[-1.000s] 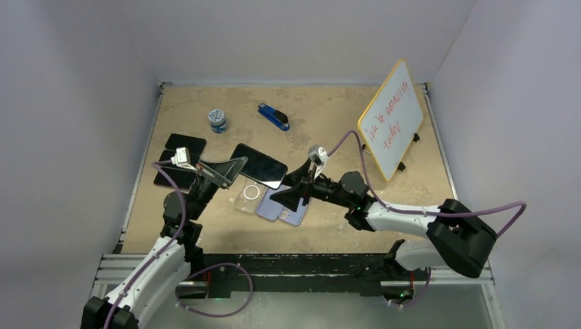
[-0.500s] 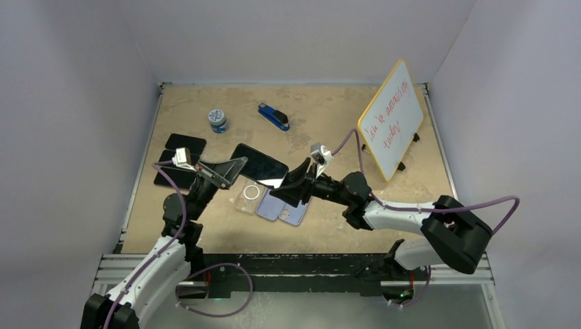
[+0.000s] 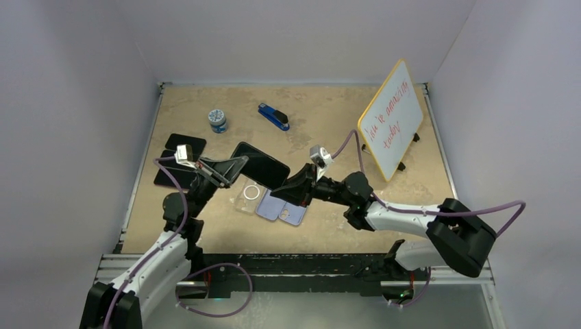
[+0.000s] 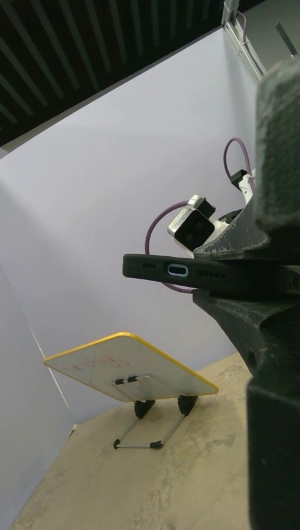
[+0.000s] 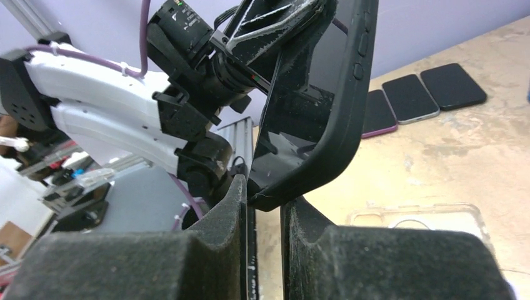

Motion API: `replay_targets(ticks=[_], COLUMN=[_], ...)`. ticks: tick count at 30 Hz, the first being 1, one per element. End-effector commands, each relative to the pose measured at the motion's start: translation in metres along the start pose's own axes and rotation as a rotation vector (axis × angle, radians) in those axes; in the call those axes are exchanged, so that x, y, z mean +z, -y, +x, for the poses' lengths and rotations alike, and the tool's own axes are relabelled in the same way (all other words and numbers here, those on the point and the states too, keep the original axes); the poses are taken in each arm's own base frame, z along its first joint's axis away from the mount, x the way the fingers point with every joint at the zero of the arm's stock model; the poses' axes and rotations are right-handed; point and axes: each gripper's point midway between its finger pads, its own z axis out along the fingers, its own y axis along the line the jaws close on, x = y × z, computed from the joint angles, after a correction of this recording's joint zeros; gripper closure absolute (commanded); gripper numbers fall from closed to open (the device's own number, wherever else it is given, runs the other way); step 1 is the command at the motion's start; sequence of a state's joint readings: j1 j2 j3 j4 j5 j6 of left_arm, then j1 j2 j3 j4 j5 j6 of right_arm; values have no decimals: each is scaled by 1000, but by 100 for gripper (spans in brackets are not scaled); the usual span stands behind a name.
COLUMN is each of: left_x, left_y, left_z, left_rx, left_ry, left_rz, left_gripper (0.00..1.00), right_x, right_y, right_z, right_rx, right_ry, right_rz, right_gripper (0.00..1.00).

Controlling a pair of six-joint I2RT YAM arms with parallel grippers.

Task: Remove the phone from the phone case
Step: Remove the phone case from the phone.

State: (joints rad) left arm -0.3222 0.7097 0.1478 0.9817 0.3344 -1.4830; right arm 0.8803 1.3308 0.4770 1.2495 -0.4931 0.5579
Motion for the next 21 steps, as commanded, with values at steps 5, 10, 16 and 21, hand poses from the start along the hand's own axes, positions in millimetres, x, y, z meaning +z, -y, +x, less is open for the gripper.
replay_targets(ticks=[5, 10, 16, 21], left_x=[0, 2, 3, 5], left_y=[-1, -1, 6, 16], left_z=[28, 34, 37, 40], left_rx=[-141, -123, -96, -49], left_ry=[-179, -233, -267, -305], left_rz=[-40, -59, -38, -1], left_gripper=[100, 100, 100, 100], right_x=[-5, -7, -13, -16], right_y=[18, 21, 27, 28], right_z=[-11, -14, -25, -35], right_rx=[-396, -441, -387, -315], right_ry=[-29, -53, -11, 38], right_rz=[37, 39, 59, 72], right_gripper=[100, 100, 100, 100])
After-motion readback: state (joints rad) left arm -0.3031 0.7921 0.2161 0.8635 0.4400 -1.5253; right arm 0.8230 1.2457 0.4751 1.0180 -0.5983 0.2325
